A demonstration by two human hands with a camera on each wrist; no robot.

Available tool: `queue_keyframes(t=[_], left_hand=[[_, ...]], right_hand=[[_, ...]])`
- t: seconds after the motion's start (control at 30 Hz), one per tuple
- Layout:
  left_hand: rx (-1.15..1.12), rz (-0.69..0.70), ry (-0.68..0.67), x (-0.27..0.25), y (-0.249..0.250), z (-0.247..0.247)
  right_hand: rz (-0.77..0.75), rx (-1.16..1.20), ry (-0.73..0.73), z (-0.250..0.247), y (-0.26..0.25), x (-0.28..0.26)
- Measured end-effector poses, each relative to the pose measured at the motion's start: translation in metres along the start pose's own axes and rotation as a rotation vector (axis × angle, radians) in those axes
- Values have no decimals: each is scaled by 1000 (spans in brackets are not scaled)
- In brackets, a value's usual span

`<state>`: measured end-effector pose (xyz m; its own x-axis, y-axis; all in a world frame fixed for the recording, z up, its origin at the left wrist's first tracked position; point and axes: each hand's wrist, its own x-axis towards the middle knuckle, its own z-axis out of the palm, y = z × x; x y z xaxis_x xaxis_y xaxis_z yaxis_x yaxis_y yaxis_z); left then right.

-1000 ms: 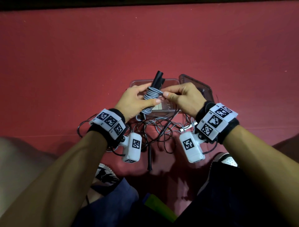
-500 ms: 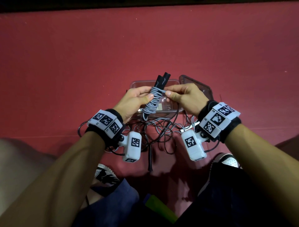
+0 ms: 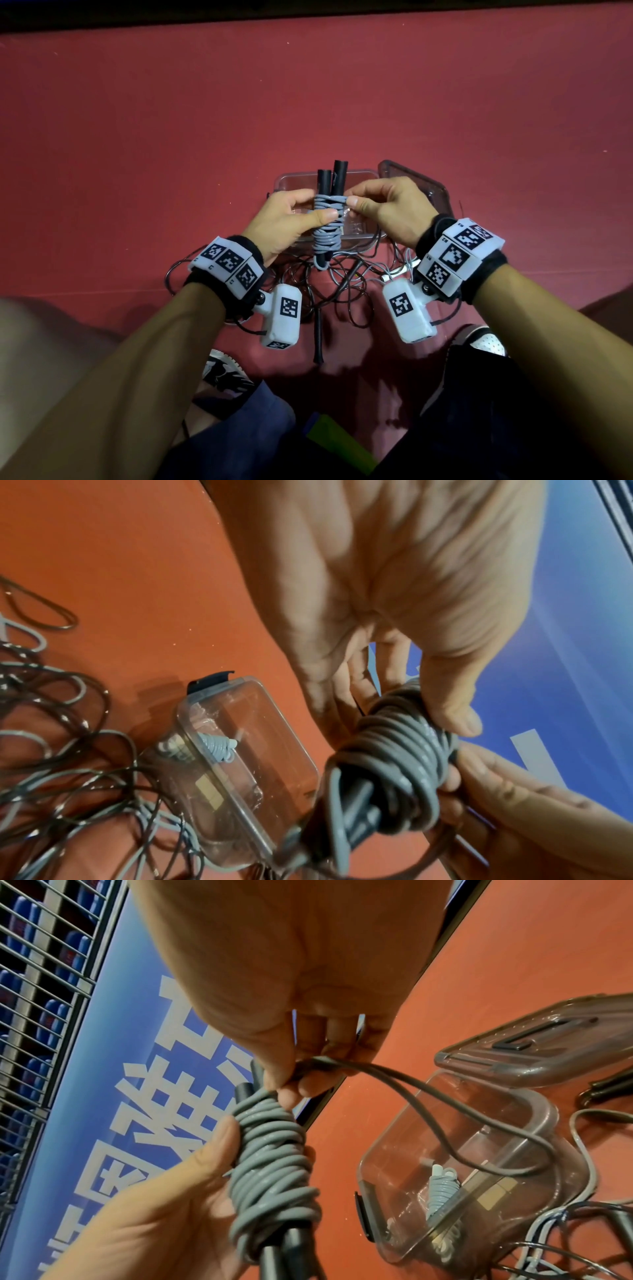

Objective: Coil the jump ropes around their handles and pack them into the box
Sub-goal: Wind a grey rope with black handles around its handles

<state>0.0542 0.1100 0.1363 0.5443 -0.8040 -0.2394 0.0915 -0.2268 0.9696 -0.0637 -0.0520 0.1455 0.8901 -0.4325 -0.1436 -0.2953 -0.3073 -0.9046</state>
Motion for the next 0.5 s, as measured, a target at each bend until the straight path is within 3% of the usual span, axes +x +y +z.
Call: queue_keyframes(t=[0.27, 0.5], left_hand=[[-132, -36, 60, 4, -3, -2], [-126, 22, -5, 3, -7, -3]], right_hand=[[58, 31, -56, -2, -3, 2], [55, -109, -53, 1, 1, 4]])
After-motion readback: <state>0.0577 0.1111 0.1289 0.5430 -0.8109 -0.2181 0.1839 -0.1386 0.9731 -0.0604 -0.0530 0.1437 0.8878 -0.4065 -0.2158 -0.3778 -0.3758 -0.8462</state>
